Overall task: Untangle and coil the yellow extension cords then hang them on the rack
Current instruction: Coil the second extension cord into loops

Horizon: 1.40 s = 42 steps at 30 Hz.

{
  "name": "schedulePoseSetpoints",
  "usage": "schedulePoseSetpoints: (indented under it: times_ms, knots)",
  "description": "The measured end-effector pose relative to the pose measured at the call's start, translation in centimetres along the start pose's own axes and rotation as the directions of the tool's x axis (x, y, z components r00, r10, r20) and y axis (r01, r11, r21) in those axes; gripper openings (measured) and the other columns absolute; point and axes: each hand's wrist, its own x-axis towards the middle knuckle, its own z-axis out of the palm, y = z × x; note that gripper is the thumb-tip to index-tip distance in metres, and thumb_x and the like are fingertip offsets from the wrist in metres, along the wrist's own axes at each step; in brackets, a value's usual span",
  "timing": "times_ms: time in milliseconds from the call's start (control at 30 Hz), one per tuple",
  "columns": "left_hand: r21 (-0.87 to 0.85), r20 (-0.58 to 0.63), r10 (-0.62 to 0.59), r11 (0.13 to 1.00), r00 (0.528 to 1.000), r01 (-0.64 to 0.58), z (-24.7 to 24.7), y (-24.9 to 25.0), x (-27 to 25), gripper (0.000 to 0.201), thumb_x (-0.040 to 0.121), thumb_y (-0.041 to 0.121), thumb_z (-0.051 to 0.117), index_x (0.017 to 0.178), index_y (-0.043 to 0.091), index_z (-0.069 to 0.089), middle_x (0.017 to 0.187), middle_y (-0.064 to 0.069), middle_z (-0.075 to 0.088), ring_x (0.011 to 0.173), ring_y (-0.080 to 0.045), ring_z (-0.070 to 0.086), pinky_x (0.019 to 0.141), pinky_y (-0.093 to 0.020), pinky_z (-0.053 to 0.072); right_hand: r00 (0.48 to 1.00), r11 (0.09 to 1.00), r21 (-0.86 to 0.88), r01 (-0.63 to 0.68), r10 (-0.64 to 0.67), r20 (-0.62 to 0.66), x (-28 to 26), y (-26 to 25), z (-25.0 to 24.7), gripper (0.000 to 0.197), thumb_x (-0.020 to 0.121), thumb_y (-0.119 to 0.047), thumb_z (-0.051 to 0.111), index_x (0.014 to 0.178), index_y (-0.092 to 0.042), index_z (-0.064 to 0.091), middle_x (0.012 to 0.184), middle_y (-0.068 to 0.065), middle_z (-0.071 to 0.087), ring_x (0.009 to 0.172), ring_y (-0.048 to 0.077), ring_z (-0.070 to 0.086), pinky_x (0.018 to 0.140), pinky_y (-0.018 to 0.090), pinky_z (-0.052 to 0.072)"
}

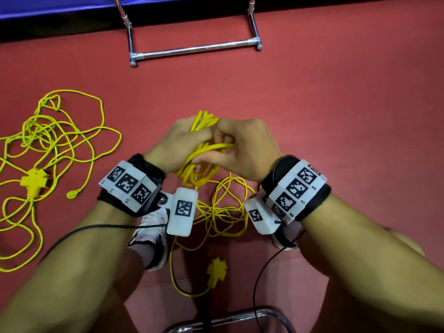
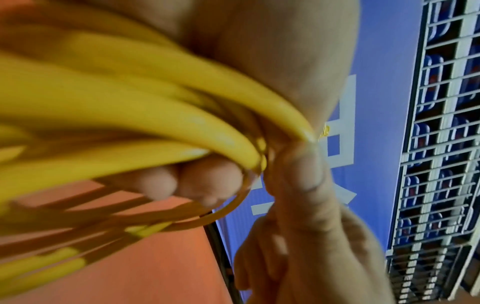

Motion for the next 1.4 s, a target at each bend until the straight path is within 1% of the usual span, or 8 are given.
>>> schedulePoseSetpoints:
  times_ms: [200, 333, 433, 533, 800, 1000, 1167, 1400]
  knots:
    - [-0.216, 0.329, -0.083, 0.963, 0.941, 0.161, 0.4, 0.3, -0.4, 0.067, 0.064, 0.081, 0.066, 0.061, 0.014, 0.06, 0.044, -0.006, 0.045, 0.029, -0.017, 0.041, 0.033, -0.02, 0.035, 0.967, 0.975, -0.079, -0.209, 0.218, 0.131, 1.4, 0.7, -1.6, 0.065, 0.051, -0.083, 0.064, 0.061, -0.023, 0.042, 0.051, -0.006, 0.046, 0.052, 0.013, 0.042, 0.053, 0.031, 0.038]
    - [-0.214, 0.391, -0.015, 0.971, 0.92, 0.106, 0.3, 0.9, -1.3, 0.034, 0.069, 0.029, 0.081, 0.08, 0.01, 0.055, 0.052, -0.003, 0.049, 0.031, -0.011, 0.039, 0.034, -0.02, 0.03, 0.967, 0.898, 0.366, -0.243, 0.193, 0.167, 1.6, 1.6, -2.1, 0.038, 0.058, -0.045, 0.084, 0.071, -0.023, 0.056, 0.056, -0.001, 0.056, 0.052, 0.009, 0.047, 0.049, 0.031, 0.039]
    - [-0.195, 0.394, -0.048, 0.972, 0.918, 0.134, 0.4, 0.8, -1.5, 0.02, 0.069, -0.002, 0.065, 0.083, 0.008, 0.055, 0.056, -0.011, 0.048, 0.032, -0.011, 0.04, 0.035, -0.018, 0.033, 0.959, 0.888, 0.375, -0.266, 0.203, 0.2, 1.6, 2.3, -2.8, 0.042, 0.053, -0.036, 0.091, 0.076, -0.022, 0.058, 0.059, -0.006, 0.059, 0.053, 0.01, 0.05, 0.049, 0.03, 0.041]
    - [-0.257, 0.341, -0.081, 0.95, 0.936, 0.176, 0.1, 0.5, -1.3, 0.03, 0.063, -0.003, 0.062, 0.091, 0.001, 0.053, 0.074, -0.02, 0.044, 0.033, -0.015, 0.038, 0.038, -0.022, 0.031, 0.947, 0.915, 0.277, -0.294, 0.239, 0.214, 1.8, 3.3, -3.5, 0.027, 0.058, -0.017, 0.075, 0.08, -0.02, 0.061, 0.061, -0.009, 0.057, 0.053, 0.007, 0.048, 0.053, 0.027, 0.042]
    - [-0.559, 0.353, 0.053, 0.813, 0.934, 0.164, -1.5, 1.8, -2.3, 0.019, 0.06, -0.003, 0.054, 0.077, 0.005, 0.051, 0.062, -0.007, 0.041, 0.033, -0.01, 0.033, 0.041, -0.024, 0.027, 0.949, 0.937, -0.162, -0.308, 0.29, -0.126, 1.6, 6.1, -4.5, 0.023, 0.073, -0.004, 0.061, 0.091, -0.017, 0.067, 0.095, 0.005, 0.062, 0.076, 0.018, 0.052, 0.075, 0.032, 0.041]
    - [-0.74, 0.429, 0.187, 0.634, 0.884, 0.225, -2.6, 2.0, -2.6, 0.028, 0.062, 0.016, 0.07, 0.077, 0.01, 0.048, 0.06, 0.006, 0.038, 0.038, -0.006, 0.029, 0.045, -0.023, 0.033, 0.865, 0.815, -0.334, -0.473, 0.502, 0.0, 1.4, 7.1, -3.9, 0.014, 0.086, -0.008, 0.054, 0.091, -0.018, 0.063, 0.098, 0.012, 0.067, 0.096, 0.036, 0.06, 0.071, 0.035, 0.042]
    - [-0.946, 0.319, 0.356, 0.171, 0.878, 0.274, -3.7, 1.9, -1.4, 0.036, 0.075, 0.0, 0.062, 0.104, 0.004, 0.042, 0.078, -0.008, 0.05, 0.043, -0.015, 0.043, 0.053, -0.03, 0.042, 0.779, 0.792, -0.387, -0.472, 0.581, 0.236, 0.5, 6.6, -1.2, 0.023, 0.089, -0.017, 0.059, 0.071, -0.024, 0.047, 0.091, 0.013, 0.065, 0.09, 0.034, 0.062, 0.066, 0.03, 0.032]
    - [-0.947, -0.149, 0.01, 0.285, 0.989, -0.145, -3.1, 1.9, -0.2, 0.002, 0.083, 0.006, 0.055, 0.082, 0.007, 0.055, 0.068, 0.001, 0.052, 0.05, -0.008, 0.05, 0.055, -0.025, 0.045, 0.762, 0.877, -0.324, -0.355, 0.472, 0.444, -0.9, 3.7, 2.9, 0.026, 0.09, -0.024, 0.06, 0.113, -0.012, 0.057, 0.108, 0.015, 0.068, 0.101, 0.035, 0.064, 0.082, 0.037, 0.05]
